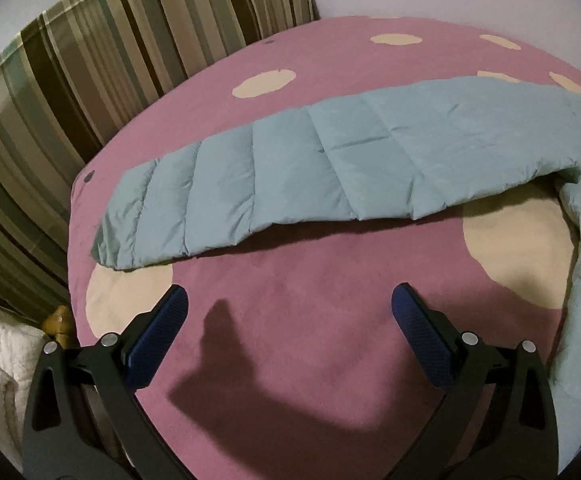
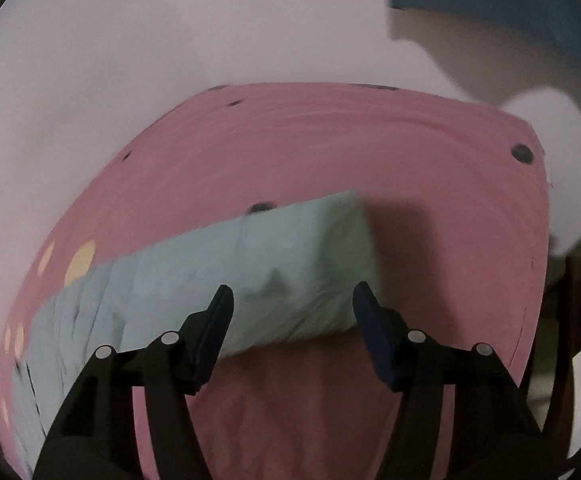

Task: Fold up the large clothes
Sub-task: 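Grasp the jacket's side edge and sleeve with the right tool, lift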

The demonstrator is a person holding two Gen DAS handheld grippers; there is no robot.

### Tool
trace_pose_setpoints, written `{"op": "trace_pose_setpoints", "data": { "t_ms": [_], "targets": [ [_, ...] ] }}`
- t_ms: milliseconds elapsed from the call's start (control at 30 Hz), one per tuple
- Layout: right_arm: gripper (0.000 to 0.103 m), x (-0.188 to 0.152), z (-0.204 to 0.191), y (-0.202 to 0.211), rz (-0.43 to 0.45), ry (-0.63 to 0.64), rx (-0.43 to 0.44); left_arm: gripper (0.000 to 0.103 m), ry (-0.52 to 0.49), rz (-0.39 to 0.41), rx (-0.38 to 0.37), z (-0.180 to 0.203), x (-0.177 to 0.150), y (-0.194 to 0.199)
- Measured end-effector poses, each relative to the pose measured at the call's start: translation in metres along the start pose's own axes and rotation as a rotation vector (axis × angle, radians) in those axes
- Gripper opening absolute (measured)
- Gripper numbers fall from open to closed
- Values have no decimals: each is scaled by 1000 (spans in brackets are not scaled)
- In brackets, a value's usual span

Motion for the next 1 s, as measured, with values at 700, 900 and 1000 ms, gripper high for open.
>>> {"op": "trace_pose_setpoints", "data": {
  "t_ms": [700, 900, 1000],
  "targets": [
    [63, -24, 26, -35, -122, -222, 62, 101, -16, 14, 22, 1, -4, 0],
    [63, -16, 29, -50, -66, -306, 43, 101, -22, 16, 30, 0, -3, -1],
    [42, -14, 29, -51, -39, -314, 27, 101, -24, 16, 32, -2, -4, -1]
  ]
}}
Point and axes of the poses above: each gripper's, at about its wrist camera, not at the fingertips, and y roughly against the way its jaws point, z to its right, x to its top, the point moved 7 cm from there along -y, roughly the way its jaws point, and after that the axes turned 3 degrees about y, right-handed, at the moved point
